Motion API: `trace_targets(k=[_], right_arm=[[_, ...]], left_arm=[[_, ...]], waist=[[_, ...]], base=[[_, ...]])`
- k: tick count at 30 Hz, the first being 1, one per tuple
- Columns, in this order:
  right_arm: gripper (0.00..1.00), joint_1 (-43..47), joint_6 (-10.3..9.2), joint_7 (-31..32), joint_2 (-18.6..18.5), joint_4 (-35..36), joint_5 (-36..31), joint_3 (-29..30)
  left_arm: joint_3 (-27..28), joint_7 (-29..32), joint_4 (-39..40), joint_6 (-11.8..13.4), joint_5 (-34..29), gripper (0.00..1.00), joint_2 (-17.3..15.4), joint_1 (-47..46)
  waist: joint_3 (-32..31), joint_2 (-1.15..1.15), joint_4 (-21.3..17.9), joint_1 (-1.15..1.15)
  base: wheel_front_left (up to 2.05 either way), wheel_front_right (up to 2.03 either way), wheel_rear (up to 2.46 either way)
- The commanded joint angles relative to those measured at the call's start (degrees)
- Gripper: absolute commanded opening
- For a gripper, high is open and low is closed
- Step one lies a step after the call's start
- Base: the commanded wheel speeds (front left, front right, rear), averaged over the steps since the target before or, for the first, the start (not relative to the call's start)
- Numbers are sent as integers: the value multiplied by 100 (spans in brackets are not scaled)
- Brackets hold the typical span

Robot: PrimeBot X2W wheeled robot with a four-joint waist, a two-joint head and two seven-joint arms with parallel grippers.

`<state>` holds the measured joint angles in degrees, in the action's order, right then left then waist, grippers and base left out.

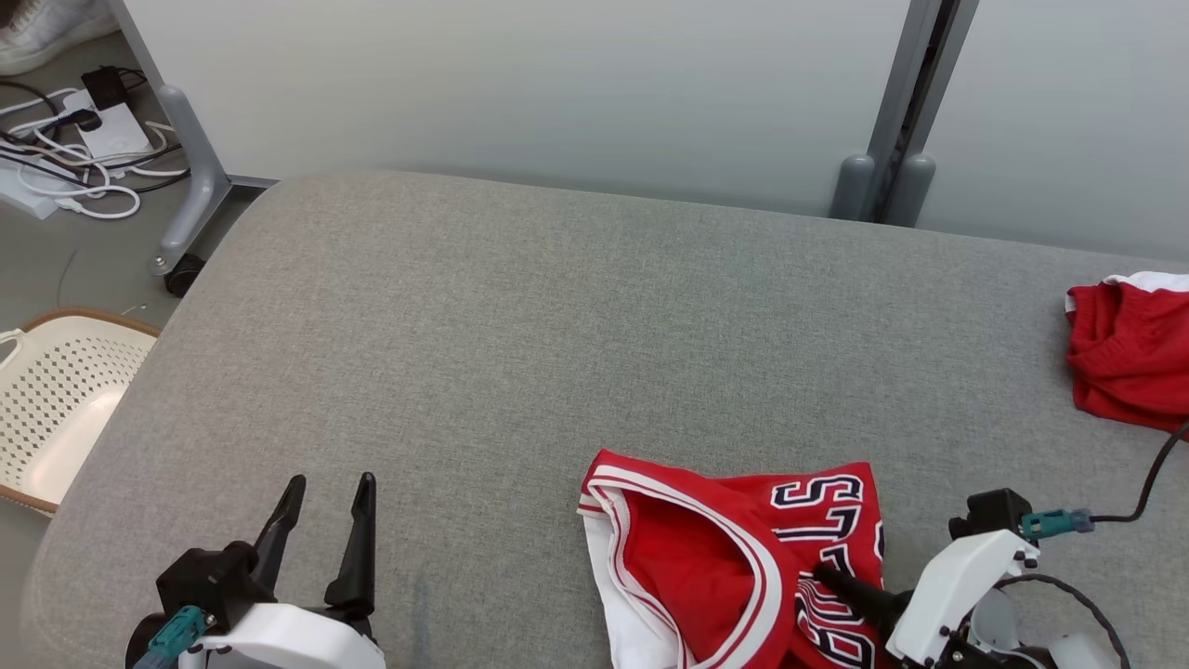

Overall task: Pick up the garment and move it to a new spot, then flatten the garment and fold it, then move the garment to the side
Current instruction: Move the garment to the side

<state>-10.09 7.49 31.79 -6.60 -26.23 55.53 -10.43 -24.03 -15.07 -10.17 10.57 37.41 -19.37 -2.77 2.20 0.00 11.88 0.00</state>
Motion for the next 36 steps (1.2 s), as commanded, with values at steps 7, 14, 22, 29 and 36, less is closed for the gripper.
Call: trace_targets(k=[7,14,22,29,36], right_arm=[[0,-438,3,-159,-444,417,283,-334],[0,-1274,2,363,-833,547,301,-756],[0,-2785,2,1292,-1105,466,214,-1104],[0,-4067,3,1969,-970,-233,-110,-1382],[0,-5074,2,1977,-553,-932,56,-1199]], left_arm=[[20,-6,-39,-29,0,100,-19,-89],[-44,-7,-79,-54,-8,100,53,-126],[-80,-11,-179,-125,-28,100,159,-170],[-86,-14,-250,-227,-95,100,332,-347],[-25,-15,-351,-353,-218,100,503,-587]], waist=[[-30,0,-60,0],[-56,0,-113,0],[29,0,-78,0],[281,0,-2,0],[681,0,33,0]], base=[[0,0,0],[0,0,0],[0,0,0],[0,0,0],[0,0,0]])
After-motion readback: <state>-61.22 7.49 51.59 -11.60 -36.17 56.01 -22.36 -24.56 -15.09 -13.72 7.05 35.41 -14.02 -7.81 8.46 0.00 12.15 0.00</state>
